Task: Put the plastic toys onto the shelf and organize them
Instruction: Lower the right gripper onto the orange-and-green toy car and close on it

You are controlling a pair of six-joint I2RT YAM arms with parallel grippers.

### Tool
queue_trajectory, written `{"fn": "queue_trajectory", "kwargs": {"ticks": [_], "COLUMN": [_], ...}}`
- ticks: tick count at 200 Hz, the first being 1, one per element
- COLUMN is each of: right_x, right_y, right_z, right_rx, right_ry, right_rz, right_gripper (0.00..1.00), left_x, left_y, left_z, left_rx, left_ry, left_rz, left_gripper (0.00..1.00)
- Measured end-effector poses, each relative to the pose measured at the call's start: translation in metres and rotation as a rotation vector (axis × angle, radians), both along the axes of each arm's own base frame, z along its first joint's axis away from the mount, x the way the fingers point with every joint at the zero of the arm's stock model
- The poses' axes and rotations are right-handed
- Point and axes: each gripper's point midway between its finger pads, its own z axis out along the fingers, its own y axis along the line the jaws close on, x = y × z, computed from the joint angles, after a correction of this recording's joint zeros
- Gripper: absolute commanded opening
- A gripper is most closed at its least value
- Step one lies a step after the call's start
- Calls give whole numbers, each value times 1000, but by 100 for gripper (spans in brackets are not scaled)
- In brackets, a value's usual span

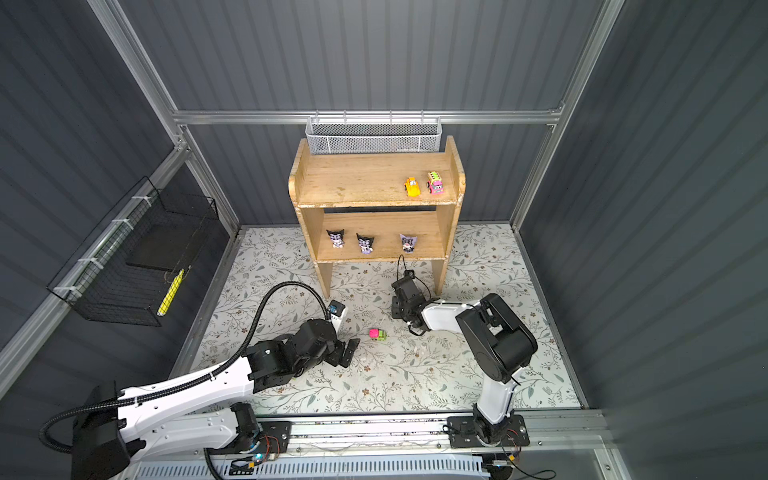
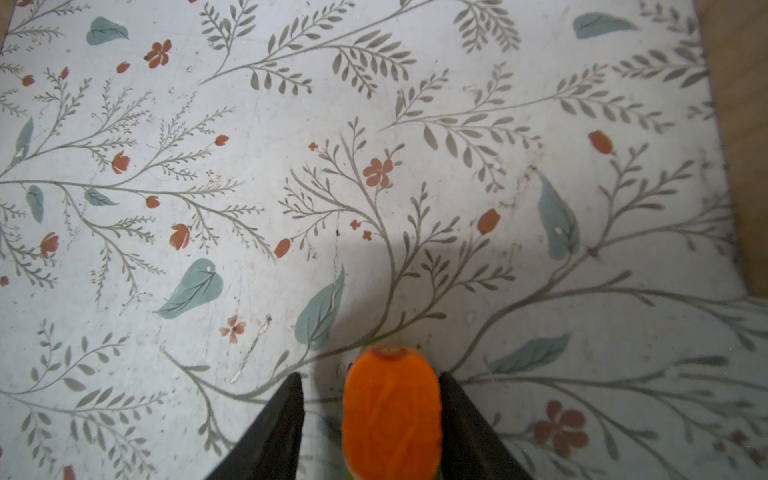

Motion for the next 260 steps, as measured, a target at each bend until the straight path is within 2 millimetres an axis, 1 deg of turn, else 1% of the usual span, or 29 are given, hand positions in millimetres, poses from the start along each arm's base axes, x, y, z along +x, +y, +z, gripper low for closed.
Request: {"fn": "queue_trajectory", "kwargs": {"ticks": [34,56,75,107,132,165,186,220,260], "right_x": [-6,-11,-17,-29,-31,-33,-34,-34,-34], "right_y": [-1,-2,-3,-11,-15,-18,-19,-20,-19], "right_z": [0,-1,0,1,6,9,12,12,8], "right_rx": [-10,-20,-35,-68,-80,-89,-91,-97,-98], "right_ry": [-5,3,18,42,43,43,41,42,47], "right_rz": [-1,-2,2,3,-4,-8,-10,-8,-8], "right_gripper": [47,42,40,38,36,34,34,43,45], "left_x": [-2,-3,-4,-6,-7,-11,-13,-14,-15], "left_y": [1,3,5,8,12,20,25,29,32], "left_z": [11,18,21,29,36,40,42,41,38], "left_rx": [-41,-65,-74,-96,-116,-129,-137,-132,-121], "left_ry": [-11,-17,-19,-29,-39,-43,-45,-45,-37], "left_rz": [2,7,10,11,13,25,32,39,41], "left_gripper": [100,100,100,100,100,100,100,100,100]}}
